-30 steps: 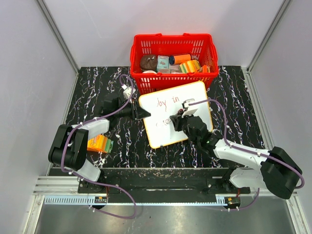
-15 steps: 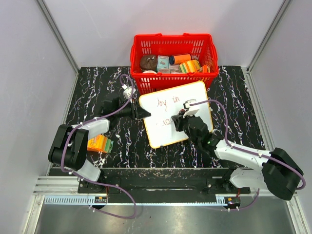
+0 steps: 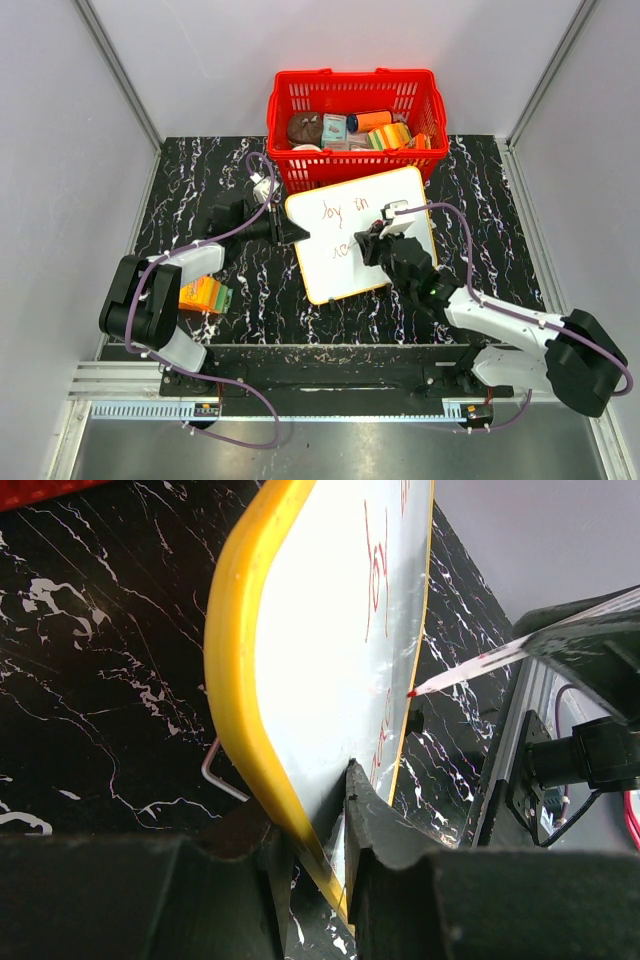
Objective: Write a sentence on the whiteboard
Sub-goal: Write on the whiteboard with the whiteboard.
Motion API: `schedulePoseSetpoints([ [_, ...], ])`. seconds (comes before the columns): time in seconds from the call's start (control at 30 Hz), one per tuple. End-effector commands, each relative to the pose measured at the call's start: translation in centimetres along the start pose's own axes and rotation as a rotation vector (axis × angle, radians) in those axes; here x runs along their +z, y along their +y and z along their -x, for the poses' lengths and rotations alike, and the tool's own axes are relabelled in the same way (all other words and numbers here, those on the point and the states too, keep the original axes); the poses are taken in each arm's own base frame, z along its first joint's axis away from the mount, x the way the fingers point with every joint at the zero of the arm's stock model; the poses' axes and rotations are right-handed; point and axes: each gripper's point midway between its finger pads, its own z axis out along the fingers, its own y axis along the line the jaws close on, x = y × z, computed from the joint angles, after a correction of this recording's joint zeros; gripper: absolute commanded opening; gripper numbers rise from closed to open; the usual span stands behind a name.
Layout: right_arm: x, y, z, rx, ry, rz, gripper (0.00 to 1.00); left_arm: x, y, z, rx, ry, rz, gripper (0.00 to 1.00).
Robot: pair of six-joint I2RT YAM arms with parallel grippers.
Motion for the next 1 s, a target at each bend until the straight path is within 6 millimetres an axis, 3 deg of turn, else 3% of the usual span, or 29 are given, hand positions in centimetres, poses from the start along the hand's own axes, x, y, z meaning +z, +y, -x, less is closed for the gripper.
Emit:
schedulePoseSetpoints([
  [0.0, -0.8, 0.3, 4.9, 0.03, -0.133, 0.007, 0.0, 0.5, 3.4, -1.9, 0.131, 0.044, 0.138, 0.0],
  [0.2, -0.2, -0.5, 6.0, 0.015, -0.154, -0.038, 0.0, 0.5, 3.4, -1.9, 0.13, 0.044, 0.136, 0.0],
  [0.6, 1.5, -0.1, 7.0, 0.014, -0.157, -0.032, 0.0, 0.5, 3.3, -1.9, 0.132, 0.045, 0.135, 0.0],
  [0.97, 2.2, -0.2, 5.5, 0.009, -0.116, -0.032, 0.0, 0.5, 3.3, -1.9, 0.131, 0.046, 0.135, 0.0],
])
